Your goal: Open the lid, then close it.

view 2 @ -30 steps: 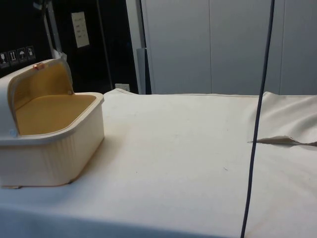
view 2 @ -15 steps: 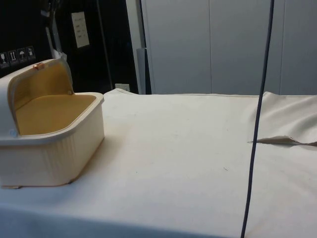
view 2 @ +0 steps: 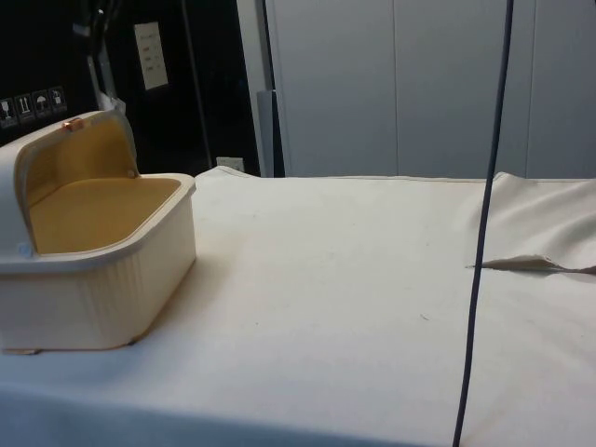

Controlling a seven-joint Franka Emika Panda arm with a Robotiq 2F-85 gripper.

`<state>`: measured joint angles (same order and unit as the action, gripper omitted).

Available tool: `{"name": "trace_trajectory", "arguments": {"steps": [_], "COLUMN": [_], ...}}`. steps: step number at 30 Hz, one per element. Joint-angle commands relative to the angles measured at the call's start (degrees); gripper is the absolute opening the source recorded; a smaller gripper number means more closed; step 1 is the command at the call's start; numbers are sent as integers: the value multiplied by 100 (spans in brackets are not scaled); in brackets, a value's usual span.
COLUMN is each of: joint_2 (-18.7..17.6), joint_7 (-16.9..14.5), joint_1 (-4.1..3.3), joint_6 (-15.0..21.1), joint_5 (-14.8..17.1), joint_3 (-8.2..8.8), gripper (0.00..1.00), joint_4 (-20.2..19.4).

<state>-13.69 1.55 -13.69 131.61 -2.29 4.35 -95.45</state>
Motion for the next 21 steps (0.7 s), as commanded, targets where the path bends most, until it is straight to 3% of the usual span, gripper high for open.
{"name": "trace_trajectory", "arguments": {"steps": [1,7,10,11,14,21], "joint_2": [11,17,6,17,-11,-178], "joint_7": [0,0,0,6,11,57], "joint_1": [0,0,0,0,-6,0], "joint_6": [6,11,6,17,40,115], "joint_5": [0,-6,-6,-11,0,-11], "joint_3": [0,6,0,6,0,11], "gripper": [33,61,82,82,96,100], "joint_4": [-6,-11,0,-11,11,223]}}
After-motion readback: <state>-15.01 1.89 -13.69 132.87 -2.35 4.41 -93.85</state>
